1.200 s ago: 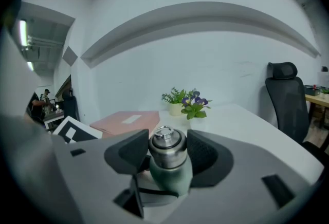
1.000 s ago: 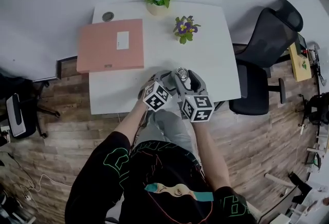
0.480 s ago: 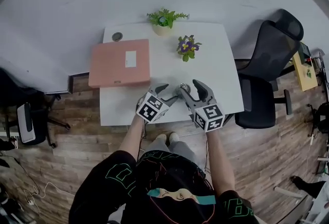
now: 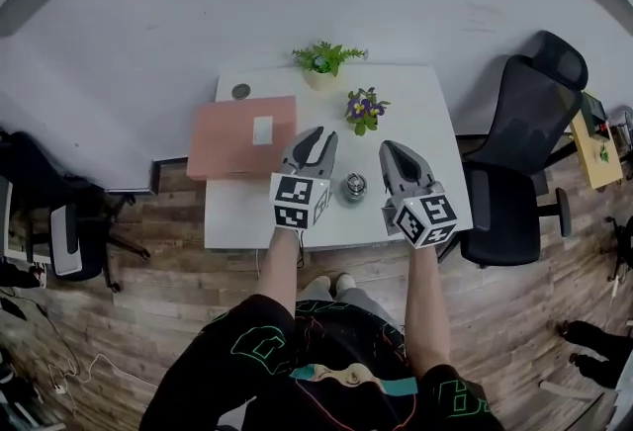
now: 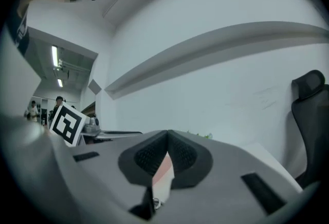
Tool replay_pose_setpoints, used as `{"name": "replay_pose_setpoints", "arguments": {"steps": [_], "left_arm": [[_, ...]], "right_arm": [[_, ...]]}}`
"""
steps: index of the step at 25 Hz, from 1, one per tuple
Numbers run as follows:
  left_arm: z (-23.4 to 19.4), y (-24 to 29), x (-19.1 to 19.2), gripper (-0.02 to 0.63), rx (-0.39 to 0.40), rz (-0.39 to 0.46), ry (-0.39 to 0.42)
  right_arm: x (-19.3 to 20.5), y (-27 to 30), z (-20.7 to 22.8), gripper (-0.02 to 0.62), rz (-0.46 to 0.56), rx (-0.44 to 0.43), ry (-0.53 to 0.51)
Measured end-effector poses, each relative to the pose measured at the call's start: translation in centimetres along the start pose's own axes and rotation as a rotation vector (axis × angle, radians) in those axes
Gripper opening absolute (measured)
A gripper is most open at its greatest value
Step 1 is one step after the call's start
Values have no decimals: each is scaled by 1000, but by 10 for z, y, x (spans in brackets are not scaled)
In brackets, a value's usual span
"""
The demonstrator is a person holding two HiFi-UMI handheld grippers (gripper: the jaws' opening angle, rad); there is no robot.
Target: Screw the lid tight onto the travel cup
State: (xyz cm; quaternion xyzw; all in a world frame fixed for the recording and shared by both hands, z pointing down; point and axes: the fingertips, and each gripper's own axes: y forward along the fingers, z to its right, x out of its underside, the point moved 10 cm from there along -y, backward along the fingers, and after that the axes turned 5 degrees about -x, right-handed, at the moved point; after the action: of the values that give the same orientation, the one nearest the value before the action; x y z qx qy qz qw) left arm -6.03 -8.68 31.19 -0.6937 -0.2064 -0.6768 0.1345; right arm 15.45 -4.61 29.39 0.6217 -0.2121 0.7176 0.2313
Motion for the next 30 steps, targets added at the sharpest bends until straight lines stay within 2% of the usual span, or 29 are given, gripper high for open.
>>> {"name": "replay_pose_setpoints", "arguments": {"steps": [4,7,10,15,23,25,28,30], "left_arm": [[19,-3,-44,4,-98,145,-83],[34,-6,-64,3,-133,194,-63],[44,-9,-74,2,-159,205,-38],[47,-9,-72,2,-210,187,17],[57,-2,-67,2,-254,190,50],[61,-2,-71,3,-265,203,78],[70,-1,-73,2,-284,209,160],[74,0,-73,3,-285,217,162]], "right_arm": [[-27,3,2,5,56,-8,22],[-39,-5,7,5,71,31,58],[-49,-13,16,5,78,88,74],[-63,-25,31,5,62,151,-9],[-76,-30,43,4,60,116,-106],[-77,-31,46,3,61,109,-114],[-78,-35,52,4,63,106,-123],[-77,-36,54,5,57,105,-131]]}}
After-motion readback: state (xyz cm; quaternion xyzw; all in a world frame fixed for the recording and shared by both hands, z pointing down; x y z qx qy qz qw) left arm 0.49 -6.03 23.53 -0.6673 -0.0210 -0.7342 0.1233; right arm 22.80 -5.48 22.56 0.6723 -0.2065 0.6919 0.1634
